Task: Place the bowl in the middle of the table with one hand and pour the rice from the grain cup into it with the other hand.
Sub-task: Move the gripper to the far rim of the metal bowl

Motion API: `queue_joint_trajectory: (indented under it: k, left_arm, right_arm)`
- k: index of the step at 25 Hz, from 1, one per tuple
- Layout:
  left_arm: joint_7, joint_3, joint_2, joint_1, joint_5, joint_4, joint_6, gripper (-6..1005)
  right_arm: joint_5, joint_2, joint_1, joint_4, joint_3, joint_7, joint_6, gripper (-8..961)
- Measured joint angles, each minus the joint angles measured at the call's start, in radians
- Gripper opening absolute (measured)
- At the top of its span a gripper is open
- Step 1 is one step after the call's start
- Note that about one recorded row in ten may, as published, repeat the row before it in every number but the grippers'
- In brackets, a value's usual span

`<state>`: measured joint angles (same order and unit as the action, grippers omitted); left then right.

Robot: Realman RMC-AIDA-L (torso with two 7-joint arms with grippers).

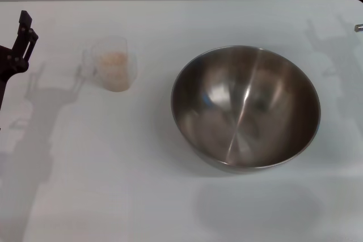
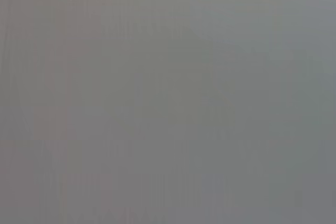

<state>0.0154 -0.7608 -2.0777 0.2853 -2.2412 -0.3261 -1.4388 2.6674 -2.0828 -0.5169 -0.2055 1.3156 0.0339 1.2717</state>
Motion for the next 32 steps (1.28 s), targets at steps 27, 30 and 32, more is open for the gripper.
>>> queue_joint_trajectory:
  k: [27,30,32]
  left_arm:
    - [0.000,-0.001,-0.001,-0.010,0.000,-0.006,0.001,831]
    - [0.000,-0.001,-0.001,-0.010,0.000,-0.006,0.001,831]
    - [0.000,-0.002,-0.001,-0.010,0.000,-0.007,0.001,831]
  right_arm:
    - [0.001,0.002,0.014,-0.060,0.003,0.052,-0.067,754]
    - [0.013,0.025,0.058,-0.208,0.001,0.100,-0.241,754]
    - [0.041,0.044,0.099,-0.350,-0.001,0.118,-0.373,754]
